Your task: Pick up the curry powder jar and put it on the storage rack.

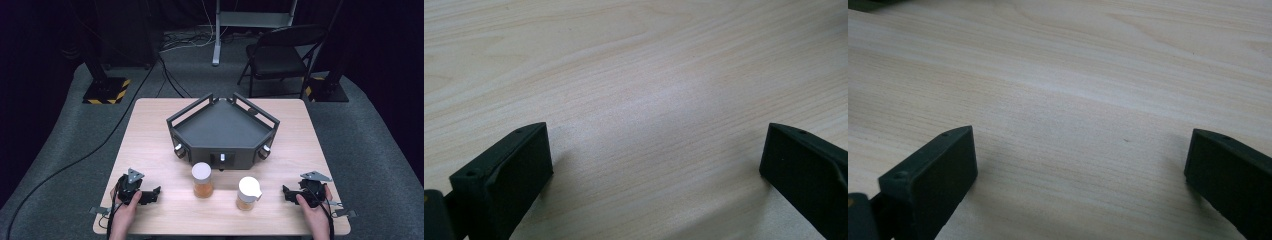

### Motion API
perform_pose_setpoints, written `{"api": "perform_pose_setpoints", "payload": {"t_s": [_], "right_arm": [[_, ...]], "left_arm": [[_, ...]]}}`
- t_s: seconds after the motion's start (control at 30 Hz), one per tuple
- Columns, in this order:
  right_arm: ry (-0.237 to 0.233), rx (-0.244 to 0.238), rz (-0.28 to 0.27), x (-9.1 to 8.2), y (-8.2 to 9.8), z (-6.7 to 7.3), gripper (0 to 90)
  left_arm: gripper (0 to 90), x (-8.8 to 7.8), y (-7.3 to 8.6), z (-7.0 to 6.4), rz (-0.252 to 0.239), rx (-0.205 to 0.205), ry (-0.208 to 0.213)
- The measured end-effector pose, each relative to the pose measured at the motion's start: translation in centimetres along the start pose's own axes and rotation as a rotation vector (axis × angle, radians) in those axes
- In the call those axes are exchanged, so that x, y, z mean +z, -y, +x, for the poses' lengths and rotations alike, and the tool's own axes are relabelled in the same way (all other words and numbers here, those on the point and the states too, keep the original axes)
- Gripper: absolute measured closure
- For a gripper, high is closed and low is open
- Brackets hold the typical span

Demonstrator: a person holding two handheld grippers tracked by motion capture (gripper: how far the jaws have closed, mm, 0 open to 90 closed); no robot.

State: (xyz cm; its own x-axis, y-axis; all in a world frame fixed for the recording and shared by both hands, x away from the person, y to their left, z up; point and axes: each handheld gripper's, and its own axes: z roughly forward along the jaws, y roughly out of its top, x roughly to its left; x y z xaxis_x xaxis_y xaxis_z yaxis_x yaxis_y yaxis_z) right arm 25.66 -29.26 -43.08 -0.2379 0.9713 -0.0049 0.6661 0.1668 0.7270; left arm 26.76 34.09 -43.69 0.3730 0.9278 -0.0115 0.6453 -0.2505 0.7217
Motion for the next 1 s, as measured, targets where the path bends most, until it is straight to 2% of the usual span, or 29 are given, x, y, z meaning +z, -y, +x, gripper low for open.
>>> {"api": "perform_pose_setpoints", "payload": {"t_s": [0.5,0.77,1.0], "right_arm": [[-0.004,-0.005,0.0,0.0,0.0,-0.1,0.0],[-0.005,-0.006,0.0,0.0,0.0,-0.1,0.0],[-0.005,-0.007,0.0,0.0,0.0,-0.1,0.0]], "left_arm": [[2.7,-0.2,0.3,0.1,-0.009,-0.007,0.0],[5.5,-0.7,0.4,0.9,-0.01,-0.039,0.015],[5.6,-1.8,0.5,1.3,-0.044,-0.052,0.027]]}}
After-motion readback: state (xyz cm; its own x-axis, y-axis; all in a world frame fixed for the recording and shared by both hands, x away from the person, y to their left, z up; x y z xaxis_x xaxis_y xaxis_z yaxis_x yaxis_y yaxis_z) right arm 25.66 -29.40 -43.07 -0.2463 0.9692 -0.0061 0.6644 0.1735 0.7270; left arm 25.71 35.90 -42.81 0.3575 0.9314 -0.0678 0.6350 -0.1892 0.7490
